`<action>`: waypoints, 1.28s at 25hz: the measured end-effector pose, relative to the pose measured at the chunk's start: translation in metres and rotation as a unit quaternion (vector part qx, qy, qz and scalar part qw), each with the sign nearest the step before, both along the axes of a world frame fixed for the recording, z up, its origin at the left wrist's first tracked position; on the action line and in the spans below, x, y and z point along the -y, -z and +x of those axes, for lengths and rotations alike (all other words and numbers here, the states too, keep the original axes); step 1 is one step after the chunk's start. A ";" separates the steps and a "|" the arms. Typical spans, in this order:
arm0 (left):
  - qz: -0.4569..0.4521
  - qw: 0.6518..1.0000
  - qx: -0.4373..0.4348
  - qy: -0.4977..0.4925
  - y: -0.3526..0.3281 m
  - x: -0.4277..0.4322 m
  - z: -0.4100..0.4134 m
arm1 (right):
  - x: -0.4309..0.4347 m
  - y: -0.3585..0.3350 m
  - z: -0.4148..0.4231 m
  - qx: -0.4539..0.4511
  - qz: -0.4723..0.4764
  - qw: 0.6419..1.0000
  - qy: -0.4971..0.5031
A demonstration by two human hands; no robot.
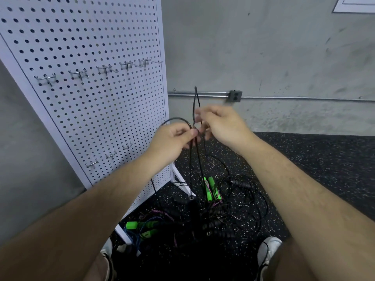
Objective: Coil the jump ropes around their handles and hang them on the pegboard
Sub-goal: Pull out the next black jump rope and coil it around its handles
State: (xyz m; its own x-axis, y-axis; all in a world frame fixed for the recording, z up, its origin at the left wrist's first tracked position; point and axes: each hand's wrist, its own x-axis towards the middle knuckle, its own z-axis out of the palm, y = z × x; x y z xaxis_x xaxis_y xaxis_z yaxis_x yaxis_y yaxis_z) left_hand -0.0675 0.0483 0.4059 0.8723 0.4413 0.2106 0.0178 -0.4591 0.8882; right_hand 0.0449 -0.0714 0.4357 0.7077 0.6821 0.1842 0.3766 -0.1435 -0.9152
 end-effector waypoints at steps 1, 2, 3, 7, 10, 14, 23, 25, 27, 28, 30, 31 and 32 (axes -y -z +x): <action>0.000 1.000 0.012 -0.007 -0.006 -0.004 0.000 | 0.006 0.004 -0.001 0.008 -0.081 0.996 -0.030; -0.014 1.000 0.025 -0.007 -0.011 -0.008 0.001 | 0.012 0.009 -0.003 0.033 -0.174 0.982 -0.067; -0.027 0.999 0.036 -0.004 -0.013 -0.011 0.001 | 0.017 0.015 -0.007 0.058 -0.245 0.963 -0.101; -0.069 0.995 0.070 0.011 -0.015 -0.014 0.004 | 0.017 0.027 -0.012 0.070 -0.244 0.960 -0.119; -0.071 0.994 0.078 0.014 -0.014 -0.018 0.004 | 0.017 0.023 -0.013 0.073 -0.210 0.971 -0.093; -0.035 0.999 0.039 0.005 -0.004 -0.019 -0.002 | 0.011 0.016 -0.012 0.110 -0.128 0.985 -0.038; -0.027 0.998 -0.048 0.022 0.017 -0.004 -0.008 | -0.017 0.011 -0.008 0.128 0.028 0.991 0.039; -0.002 0.999 -0.034 0.004 0.010 -0.010 -0.008 | -0.012 0.013 -0.004 0.094 -0.009 0.995 0.029; 0.007 1.000 -0.013 -0.005 0.000 -0.015 -0.009 | -0.002 0.016 -0.007 0.067 -0.134 0.988 -0.033; -0.003 1.000 0.004 -0.001 -0.005 -0.017 -0.009 | 0.002 0.020 -0.009 0.070 -0.200 0.975 -0.066; -0.028 0.999 0.031 0.003 -0.011 -0.019 -0.008 | 0.006 0.030 -0.015 0.078 -0.251 0.960 -0.102; -0.035 0.999 0.041 0.004 -0.013 -0.019 -0.007 | 0.005 0.034 -0.016 0.072 -0.239 0.963 -0.100; -0.039 0.998 0.049 0.004 -0.013 -0.020 -0.007 | 0.004 0.036 -0.016 0.067 -0.219 0.969 -0.089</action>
